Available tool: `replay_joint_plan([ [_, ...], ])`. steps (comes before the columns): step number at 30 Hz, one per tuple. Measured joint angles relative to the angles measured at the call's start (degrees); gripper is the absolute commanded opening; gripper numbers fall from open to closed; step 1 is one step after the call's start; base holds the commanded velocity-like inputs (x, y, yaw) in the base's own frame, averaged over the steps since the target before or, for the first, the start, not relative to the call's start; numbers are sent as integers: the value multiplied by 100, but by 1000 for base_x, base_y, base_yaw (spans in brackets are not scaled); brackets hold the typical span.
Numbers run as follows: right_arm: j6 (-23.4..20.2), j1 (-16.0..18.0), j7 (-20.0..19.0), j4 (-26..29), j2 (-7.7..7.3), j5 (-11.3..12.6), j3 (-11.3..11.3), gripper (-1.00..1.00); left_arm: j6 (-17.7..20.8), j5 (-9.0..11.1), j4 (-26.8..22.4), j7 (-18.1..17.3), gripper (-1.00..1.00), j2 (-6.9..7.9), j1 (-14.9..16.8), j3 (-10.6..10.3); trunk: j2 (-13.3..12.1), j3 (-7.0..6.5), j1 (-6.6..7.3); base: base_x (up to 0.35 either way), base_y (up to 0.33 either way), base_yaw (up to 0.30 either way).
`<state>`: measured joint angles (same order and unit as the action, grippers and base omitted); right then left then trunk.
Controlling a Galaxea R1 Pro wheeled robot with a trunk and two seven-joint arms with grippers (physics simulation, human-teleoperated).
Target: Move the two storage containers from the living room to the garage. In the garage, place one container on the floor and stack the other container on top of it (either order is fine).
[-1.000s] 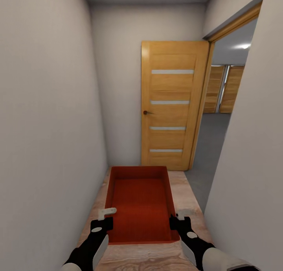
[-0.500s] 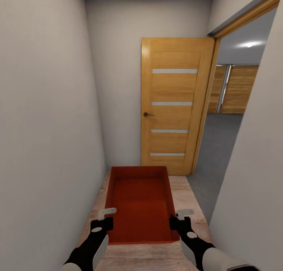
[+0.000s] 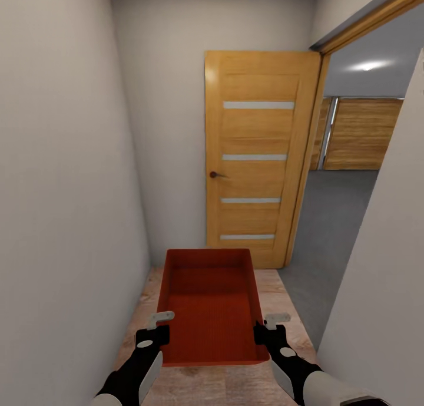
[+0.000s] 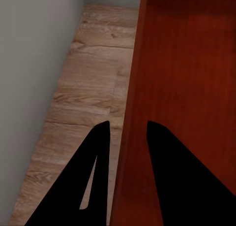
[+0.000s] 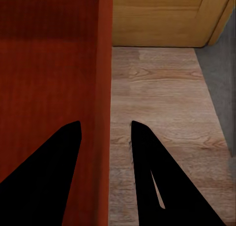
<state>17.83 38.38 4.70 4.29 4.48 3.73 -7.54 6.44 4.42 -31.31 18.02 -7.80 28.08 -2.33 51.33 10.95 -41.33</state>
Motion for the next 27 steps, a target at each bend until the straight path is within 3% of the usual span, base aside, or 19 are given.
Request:
replay_joint_plan([
  [27, 3, 0, 2, 2, 2, 2, 0, -100, 1, 6, -5, 0, -100, 4, 0, -9, 0, 0, 0, 314, 183, -281],
])
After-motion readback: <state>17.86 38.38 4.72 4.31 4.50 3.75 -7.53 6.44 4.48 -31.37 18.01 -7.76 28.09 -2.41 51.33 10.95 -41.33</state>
